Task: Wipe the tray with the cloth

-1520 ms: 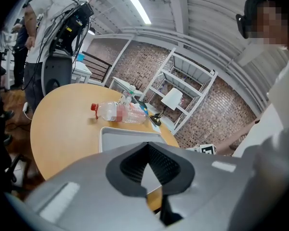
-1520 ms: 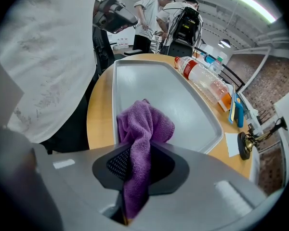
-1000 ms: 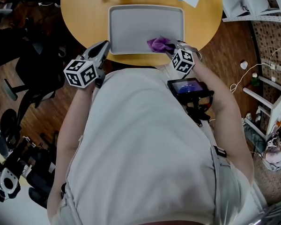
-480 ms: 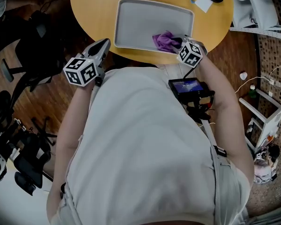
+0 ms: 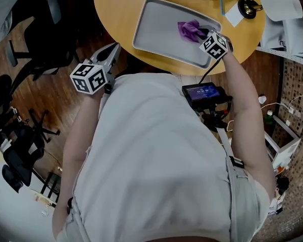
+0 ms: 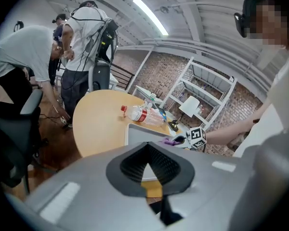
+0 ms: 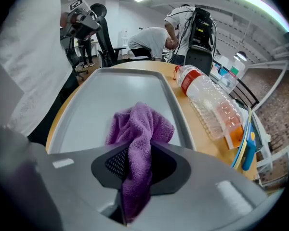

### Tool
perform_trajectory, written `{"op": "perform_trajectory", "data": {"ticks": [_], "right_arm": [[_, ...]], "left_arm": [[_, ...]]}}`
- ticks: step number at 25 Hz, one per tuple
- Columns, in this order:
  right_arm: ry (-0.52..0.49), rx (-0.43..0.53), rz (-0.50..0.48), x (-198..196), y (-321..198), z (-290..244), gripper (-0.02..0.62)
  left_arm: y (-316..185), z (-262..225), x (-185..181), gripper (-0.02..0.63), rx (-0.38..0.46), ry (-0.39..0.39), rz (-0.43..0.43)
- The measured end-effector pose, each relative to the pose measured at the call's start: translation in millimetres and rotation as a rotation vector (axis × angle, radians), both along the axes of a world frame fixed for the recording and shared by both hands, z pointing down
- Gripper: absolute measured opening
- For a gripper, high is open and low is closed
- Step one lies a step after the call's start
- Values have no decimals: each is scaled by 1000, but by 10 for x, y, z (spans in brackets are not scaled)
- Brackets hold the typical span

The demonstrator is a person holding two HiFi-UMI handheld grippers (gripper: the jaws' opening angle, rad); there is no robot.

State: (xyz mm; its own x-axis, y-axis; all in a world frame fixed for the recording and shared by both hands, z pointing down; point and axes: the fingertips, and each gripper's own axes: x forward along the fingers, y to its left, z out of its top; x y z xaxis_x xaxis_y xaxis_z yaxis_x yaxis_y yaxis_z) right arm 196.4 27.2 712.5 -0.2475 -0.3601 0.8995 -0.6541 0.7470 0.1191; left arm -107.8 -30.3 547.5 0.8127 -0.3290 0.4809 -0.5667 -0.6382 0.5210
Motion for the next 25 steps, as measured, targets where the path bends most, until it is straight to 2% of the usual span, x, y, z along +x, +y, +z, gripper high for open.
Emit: {"op": "perform_trajectory", "data": {"ticks": [7, 10, 16, 25], "right_arm": [[120, 6, 97, 269, -608, 20, 75], [117, -2, 124, 227, -742, 22, 67], [52, 16, 102, 10, -869, -5, 64], [47, -19, 38, -290, -920, -33, 61]], "left_arm": [[8, 81, -199, 0, -13, -14, -74], [17, 108, -281, 0, -14, -15, -98], [93, 131, -334, 0, -25, -19, -116], [-23, 76, -210, 0, -13, -9, -70]]}}
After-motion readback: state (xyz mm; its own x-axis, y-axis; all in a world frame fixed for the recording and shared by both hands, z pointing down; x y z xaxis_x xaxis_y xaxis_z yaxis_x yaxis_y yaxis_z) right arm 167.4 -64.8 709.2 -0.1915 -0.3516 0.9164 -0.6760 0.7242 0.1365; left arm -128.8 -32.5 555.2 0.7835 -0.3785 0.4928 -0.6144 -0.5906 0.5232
